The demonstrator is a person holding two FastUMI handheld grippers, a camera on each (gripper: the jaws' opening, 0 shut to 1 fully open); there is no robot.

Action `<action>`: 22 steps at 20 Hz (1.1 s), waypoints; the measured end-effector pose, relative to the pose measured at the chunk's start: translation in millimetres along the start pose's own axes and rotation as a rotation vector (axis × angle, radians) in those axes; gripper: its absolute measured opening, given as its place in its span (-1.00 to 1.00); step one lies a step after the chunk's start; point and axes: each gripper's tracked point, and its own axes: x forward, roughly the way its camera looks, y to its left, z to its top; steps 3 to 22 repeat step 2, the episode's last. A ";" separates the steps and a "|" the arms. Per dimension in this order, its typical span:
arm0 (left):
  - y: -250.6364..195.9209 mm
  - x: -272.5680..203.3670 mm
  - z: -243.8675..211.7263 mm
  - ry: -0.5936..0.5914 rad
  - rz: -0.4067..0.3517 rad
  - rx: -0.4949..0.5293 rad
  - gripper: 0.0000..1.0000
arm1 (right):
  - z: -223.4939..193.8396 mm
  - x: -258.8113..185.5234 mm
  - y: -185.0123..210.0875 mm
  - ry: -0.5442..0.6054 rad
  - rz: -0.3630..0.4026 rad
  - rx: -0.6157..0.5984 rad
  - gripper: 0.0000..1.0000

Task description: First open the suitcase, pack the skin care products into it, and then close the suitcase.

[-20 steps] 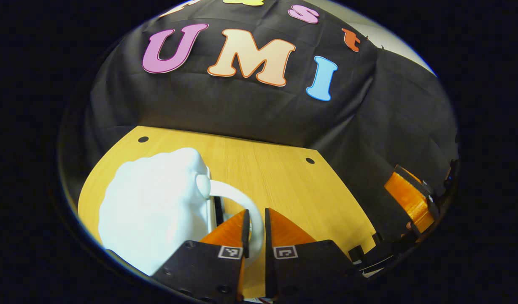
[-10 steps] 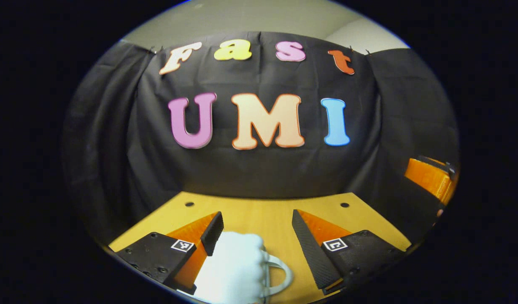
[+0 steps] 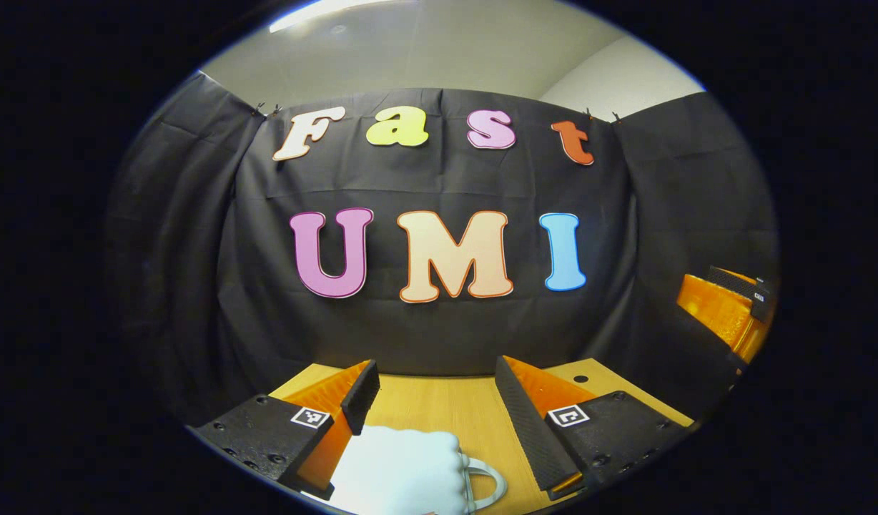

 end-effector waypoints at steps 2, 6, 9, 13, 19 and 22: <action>-0.7 -1.1 -2.5 0.004 -0.017 0.005 0.90 | 7.0 -11.0 -1.4 -0.010 -0.023 -0.006 0.96; -0.7 -1.1 -2.5 0.004 -0.017 0.005 0.90 | 7.0 -11.0 -1.4 -0.010 -0.023 -0.006 0.96; -0.7 -1.1 -2.5 0.004 -0.017 0.005 0.90 | 7.0 -11.0 -1.4 -0.010 -0.023 -0.006 0.96; -0.7 -1.1 -2.5 0.004 -0.017 0.005 0.90 | 7.0 -11.0 -1.4 -0.010 -0.023 -0.006 0.96; -0.7 -1.1 -2.5 0.004 -0.017 0.005 0.90 | 7.0 -11.0 -1.4 -0.010 -0.023 -0.006 0.96; -0.7 -1.1 -2.5 0.004 -0.017 0.005 0.90 | 7.0 -11.0 -1.4 -0.010 -0.023 -0.006 0.96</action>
